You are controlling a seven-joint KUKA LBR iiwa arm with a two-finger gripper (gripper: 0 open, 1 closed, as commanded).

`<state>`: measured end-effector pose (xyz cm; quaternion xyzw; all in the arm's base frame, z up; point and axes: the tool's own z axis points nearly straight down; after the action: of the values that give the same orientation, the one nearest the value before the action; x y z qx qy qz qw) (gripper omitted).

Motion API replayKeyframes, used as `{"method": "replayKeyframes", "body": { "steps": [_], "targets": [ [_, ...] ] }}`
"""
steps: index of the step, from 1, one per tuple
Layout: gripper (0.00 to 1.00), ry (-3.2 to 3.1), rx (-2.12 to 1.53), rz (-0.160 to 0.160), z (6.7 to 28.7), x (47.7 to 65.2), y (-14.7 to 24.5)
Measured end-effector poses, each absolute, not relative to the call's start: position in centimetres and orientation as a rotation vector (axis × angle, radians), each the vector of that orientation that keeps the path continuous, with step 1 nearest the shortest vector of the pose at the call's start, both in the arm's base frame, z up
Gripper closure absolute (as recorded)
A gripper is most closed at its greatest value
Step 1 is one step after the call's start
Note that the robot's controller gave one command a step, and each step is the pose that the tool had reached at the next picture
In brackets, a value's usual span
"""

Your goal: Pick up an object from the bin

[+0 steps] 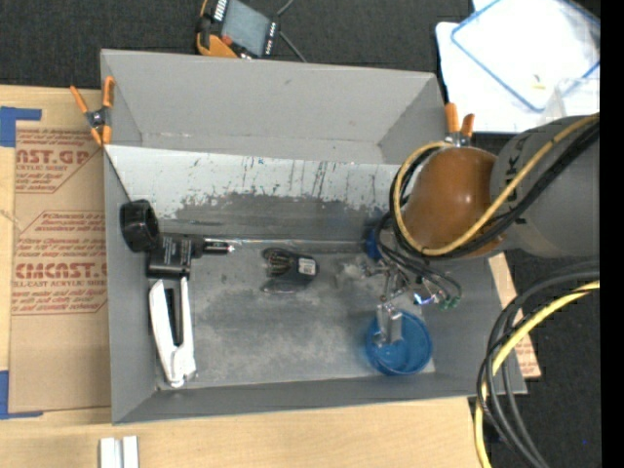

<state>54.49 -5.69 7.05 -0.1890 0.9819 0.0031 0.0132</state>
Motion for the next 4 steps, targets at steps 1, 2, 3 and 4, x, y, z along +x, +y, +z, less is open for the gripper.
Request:
{"method": "replayKeyframes", "body": {
  "steps": [1, 2, 3, 4],
  "targets": [
    [0.0, 2.973, -0.946, 0.002, 9.4, 50.6, -6.8],
    [1.0, 3.038, -0.682, 0.008, 7.0, 51.8, -9.0],
    [1.0, 3.038, -0.683, 0.008, 7.0, 51.8, -9.0],
    [1.0, 3.04, -0.671, 0.01, 7.2, 51.7, -9.5]
  ]
}}
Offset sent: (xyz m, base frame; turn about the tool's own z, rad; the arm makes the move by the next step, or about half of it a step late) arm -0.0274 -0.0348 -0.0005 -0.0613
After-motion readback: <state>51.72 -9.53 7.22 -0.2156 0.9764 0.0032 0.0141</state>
